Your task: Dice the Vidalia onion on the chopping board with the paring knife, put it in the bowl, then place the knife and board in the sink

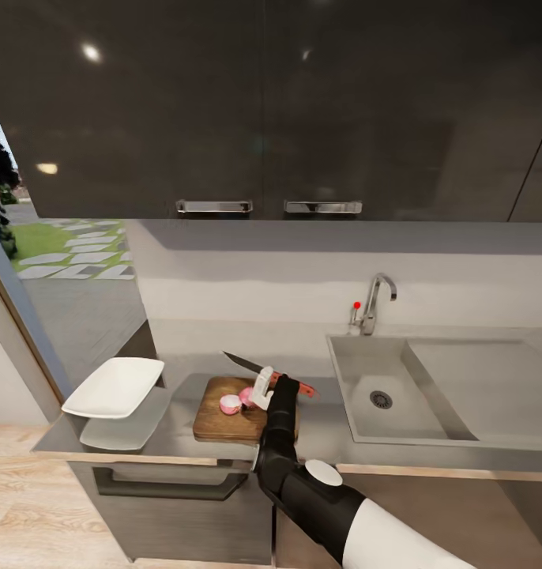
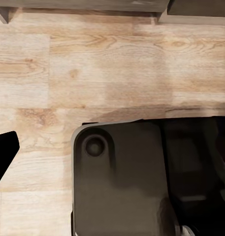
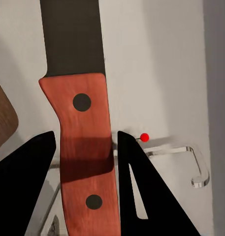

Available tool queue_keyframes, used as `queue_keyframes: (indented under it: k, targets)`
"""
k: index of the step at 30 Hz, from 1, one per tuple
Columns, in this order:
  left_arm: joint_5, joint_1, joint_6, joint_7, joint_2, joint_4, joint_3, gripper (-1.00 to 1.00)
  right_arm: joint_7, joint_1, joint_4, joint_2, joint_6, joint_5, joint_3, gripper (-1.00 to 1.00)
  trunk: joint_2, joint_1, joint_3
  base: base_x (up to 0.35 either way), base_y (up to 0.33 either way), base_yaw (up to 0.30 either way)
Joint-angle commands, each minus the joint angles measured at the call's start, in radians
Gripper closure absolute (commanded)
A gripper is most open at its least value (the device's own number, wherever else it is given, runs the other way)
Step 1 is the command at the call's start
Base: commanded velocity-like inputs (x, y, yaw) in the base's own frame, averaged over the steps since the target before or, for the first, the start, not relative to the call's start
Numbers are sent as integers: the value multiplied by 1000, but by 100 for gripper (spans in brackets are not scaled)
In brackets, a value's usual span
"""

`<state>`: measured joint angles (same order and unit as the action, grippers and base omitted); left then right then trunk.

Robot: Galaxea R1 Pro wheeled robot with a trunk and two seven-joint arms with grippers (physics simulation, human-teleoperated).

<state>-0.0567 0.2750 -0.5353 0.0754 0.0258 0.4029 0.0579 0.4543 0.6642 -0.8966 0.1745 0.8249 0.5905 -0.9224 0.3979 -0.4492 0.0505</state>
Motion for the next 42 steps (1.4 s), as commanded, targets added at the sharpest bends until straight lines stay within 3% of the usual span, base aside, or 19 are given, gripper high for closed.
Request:
queue_keyframes:
  k: [1,12,25,42]
  targets:
    - [-6,0,0,1,0,1,5,-100,3,2,9,0,6,-1,-3,100,2,-1,2,73,-188,0]
    - [-6,0,0,1,-1,0,5,-100,-6,2,184,0,-2,-2,-18,100,2,-1,2,20,-48,0]
    - [-6,0,0,3,-1,-7,5,-100,-8,2,198,0,-3,-4,-60,100,2,-1,2,0,6,0]
    - [-6,0,0,3,-1,-7,5,-100,-7,2,240,0,-7,-5,-62,100,2,-1,2,0,9,0]
